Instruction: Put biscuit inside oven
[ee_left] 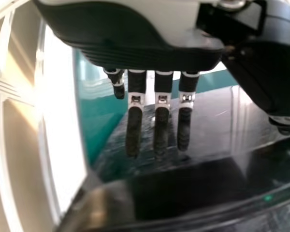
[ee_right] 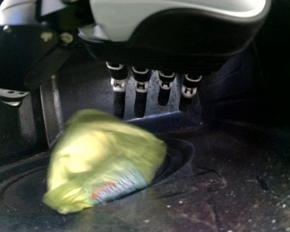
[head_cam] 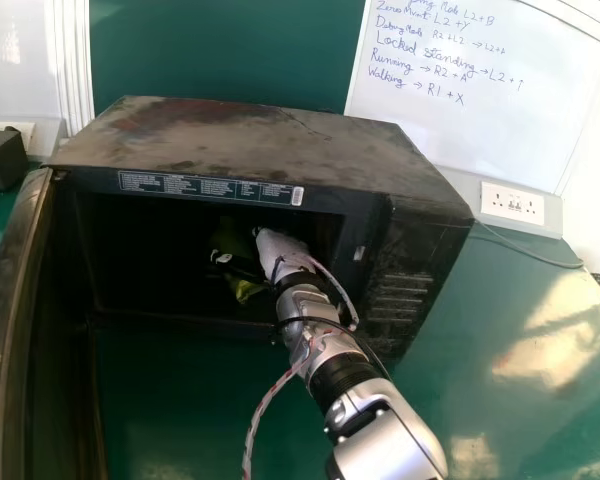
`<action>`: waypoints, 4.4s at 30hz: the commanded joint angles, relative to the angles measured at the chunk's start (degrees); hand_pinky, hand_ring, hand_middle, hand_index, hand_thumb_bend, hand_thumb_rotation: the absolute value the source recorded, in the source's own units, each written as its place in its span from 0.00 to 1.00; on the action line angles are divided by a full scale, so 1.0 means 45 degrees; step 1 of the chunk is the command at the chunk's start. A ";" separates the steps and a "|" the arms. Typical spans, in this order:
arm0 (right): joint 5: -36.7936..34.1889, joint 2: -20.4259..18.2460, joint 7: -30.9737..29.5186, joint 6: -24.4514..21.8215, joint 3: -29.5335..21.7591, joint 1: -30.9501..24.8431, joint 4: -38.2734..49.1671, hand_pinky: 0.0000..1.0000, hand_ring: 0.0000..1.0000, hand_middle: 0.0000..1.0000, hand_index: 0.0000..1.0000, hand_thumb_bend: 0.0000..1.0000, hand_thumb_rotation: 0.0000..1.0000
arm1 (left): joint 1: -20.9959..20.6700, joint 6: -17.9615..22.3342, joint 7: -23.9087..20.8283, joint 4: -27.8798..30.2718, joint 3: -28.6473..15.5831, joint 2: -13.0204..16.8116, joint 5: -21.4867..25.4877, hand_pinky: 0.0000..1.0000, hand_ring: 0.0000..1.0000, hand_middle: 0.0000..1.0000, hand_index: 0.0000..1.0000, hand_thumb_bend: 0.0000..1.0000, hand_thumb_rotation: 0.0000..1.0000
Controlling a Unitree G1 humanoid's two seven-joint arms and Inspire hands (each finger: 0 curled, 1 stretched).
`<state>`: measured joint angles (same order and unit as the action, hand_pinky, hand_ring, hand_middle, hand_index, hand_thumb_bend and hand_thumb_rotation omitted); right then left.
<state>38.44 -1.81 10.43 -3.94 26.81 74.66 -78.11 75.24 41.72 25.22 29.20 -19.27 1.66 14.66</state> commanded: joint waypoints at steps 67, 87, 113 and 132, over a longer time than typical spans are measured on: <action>-0.1675 0.6052 -0.2472 0.4821 -0.4613 -1.3690 2.0552 1.00 1.00 1.00 1.00 1.00 0.90 | -0.0928 0.0921 0.0424 -0.0866 0.0279 0.0333 0.2366 0.63 0.71 0.74 0.74 0.88 0.91; -0.6028 0.6151 -0.4100 0.6676 -0.6465 -1.6520 2.1330 1.00 1.00 1.00 1.00 1.00 0.90 | -0.1643 0.1459 0.0827 -0.1530 0.0014 0.0382 0.2696 0.64 0.72 0.77 0.77 0.89 1.00; -2.1344 0.7790 -0.8086 -0.4161 -1.0927 -1.8621 2.2239 1.00 1.00 1.00 1.00 1.00 0.91 | -0.2318 0.1394 0.0913 -0.1515 -0.0373 0.0896 0.3161 0.90 0.90 0.88 0.86 0.96 0.97; -2.3736 0.6334 -0.5313 -0.6629 -1.2788 -1.7047 1.9385 1.00 1.00 1.00 1.00 1.00 1.00 | -0.2263 0.1257 0.1407 -0.0656 -0.0505 0.0996 0.4492 0.74 0.79 0.79 0.75 0.96 0.98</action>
<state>-68.78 27.07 -13.72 -33.47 -29.85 -3.11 9.87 64.56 47.99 31.19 25.14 -21.16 5.36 34.14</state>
